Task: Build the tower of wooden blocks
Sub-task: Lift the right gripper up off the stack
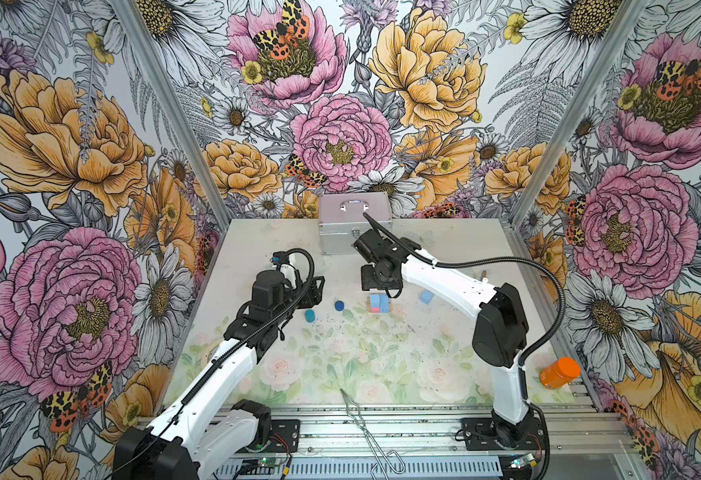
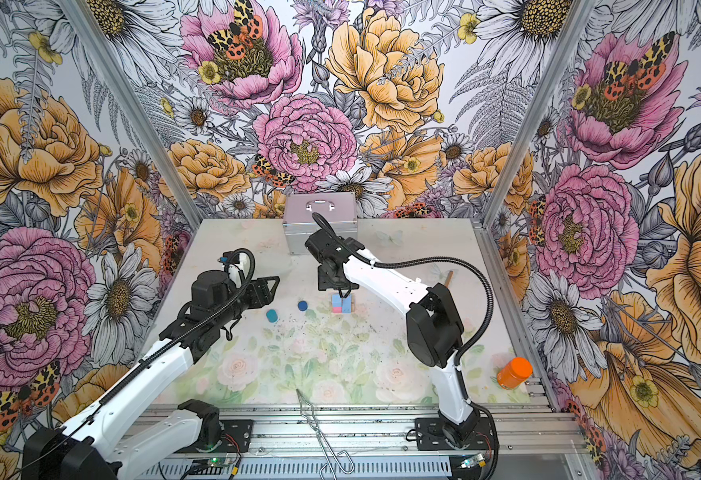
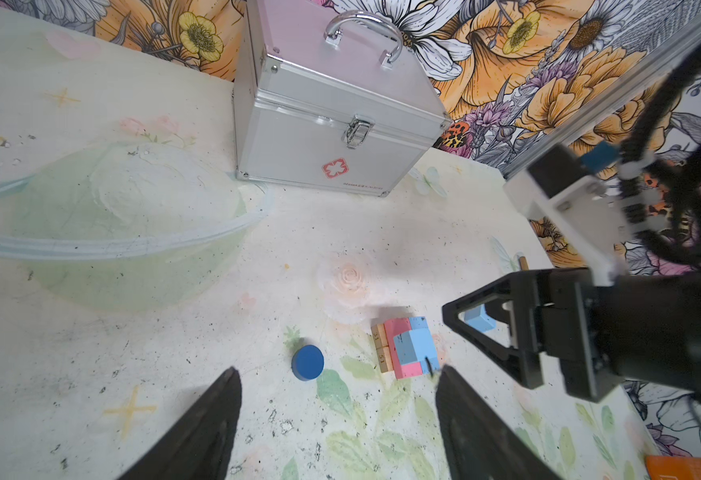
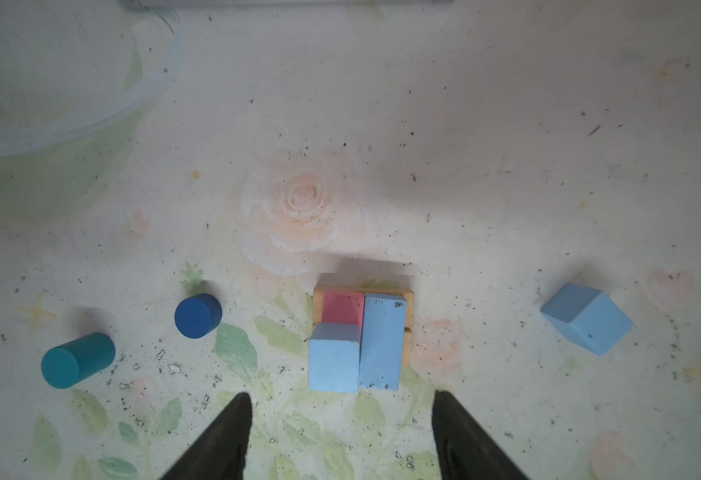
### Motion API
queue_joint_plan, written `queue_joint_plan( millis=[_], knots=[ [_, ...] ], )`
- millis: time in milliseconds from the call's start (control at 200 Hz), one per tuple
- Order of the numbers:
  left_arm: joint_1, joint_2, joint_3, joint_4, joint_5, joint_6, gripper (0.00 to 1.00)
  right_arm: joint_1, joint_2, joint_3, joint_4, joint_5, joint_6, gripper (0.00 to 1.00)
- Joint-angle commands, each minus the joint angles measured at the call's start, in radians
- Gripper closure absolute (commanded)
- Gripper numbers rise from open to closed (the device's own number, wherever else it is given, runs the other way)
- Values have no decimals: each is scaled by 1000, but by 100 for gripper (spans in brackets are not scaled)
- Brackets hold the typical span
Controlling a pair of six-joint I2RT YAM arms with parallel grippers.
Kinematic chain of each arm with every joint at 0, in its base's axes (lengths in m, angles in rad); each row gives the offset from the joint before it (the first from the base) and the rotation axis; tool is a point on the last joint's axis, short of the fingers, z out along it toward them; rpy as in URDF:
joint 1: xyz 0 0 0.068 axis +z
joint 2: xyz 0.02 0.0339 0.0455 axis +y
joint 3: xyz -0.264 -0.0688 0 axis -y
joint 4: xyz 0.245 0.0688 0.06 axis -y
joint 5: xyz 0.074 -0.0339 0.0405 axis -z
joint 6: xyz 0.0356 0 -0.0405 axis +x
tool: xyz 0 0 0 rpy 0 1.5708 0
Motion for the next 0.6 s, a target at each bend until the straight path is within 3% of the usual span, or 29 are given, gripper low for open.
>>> queue_joint_plan(
  millis=[0, 225, 410, 595],
  knots=[
    [-10, 12, 5, 13, 10, 9, 24, -17, -110, -49, -1, 71, -19, 30],
    [-19, 54, 32, -12, 12, 11, 23, -92, -257, -241, 18, 126, -14, 30],
    [-21, 81, 41, -15, 10, 9, 23, -184, -363, -442, 118, 83, 9, 31],
    [-20, 109, 52, -17, 11, 5, 23, -248, -384, -538, 178, 48, 22, 32]
  ],
)
